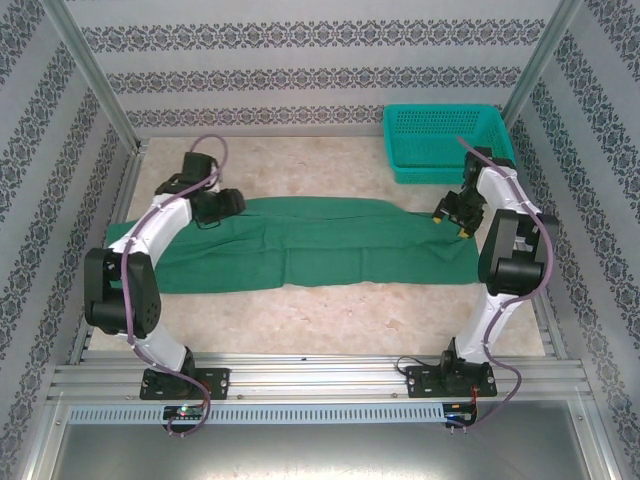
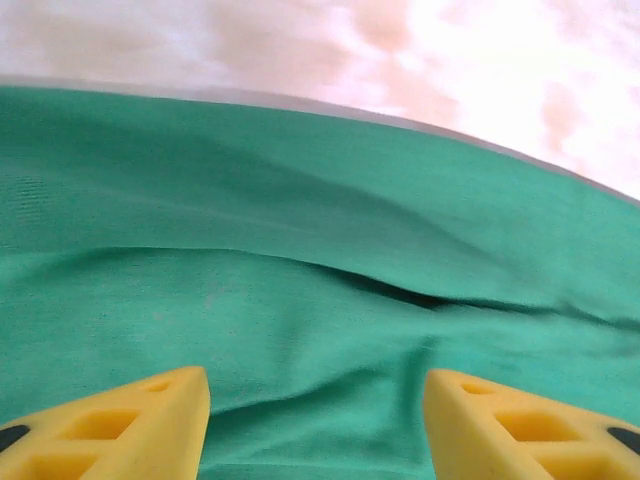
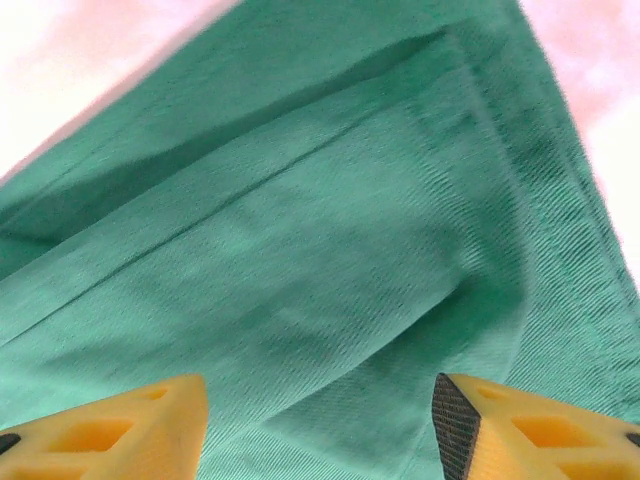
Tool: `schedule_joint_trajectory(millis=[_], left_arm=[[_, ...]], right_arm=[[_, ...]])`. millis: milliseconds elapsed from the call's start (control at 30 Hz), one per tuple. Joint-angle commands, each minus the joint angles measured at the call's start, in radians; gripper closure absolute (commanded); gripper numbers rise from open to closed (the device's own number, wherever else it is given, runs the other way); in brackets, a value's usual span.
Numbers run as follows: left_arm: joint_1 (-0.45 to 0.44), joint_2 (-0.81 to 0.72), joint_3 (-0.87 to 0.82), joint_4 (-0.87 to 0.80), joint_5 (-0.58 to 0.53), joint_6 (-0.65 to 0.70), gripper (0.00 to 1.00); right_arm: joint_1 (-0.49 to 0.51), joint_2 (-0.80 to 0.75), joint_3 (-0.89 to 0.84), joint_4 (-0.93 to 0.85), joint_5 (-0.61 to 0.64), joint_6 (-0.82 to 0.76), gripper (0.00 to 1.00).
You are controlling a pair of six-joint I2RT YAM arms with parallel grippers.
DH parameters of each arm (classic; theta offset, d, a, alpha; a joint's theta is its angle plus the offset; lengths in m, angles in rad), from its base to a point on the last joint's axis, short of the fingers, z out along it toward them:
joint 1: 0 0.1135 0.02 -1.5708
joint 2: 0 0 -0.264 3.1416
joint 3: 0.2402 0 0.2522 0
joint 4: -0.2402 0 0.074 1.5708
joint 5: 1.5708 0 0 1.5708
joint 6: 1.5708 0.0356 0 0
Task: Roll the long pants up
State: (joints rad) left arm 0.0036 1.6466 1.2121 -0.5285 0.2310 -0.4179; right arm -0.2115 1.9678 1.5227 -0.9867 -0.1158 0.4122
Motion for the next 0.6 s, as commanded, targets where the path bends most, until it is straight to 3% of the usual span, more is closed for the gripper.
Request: schedule_joint_trajectory(millis=[0, 167, 333, 567], left_arm=[[0.051, -0.021, -0.047, -0.021, -0.023, 0.005, 0.41], [0.100, -0.045, -0.070, -0.030, -0.123, 0.006, 0.37], [0.165, -0.067, -0.093, -0.019, -0.130, -0.029, 0.33], [0.248, -0.133, -0.146, -0.039, -0.229, -0.075, 0.29]], right_arm=[[-0.028, 0.036, 0.033, 0.005, 0.008, -0.005, 0.38], [-0.058, 0.068, 0.066, 0.001, 0.013, -0.004, 0.38], [-0.083, 0.068, 0.053, 0.010, 0.002, -0.009, 0.38], [-0.096, 0.052, 0.027, 0.031, -0.017, -0.009, 0.38]])
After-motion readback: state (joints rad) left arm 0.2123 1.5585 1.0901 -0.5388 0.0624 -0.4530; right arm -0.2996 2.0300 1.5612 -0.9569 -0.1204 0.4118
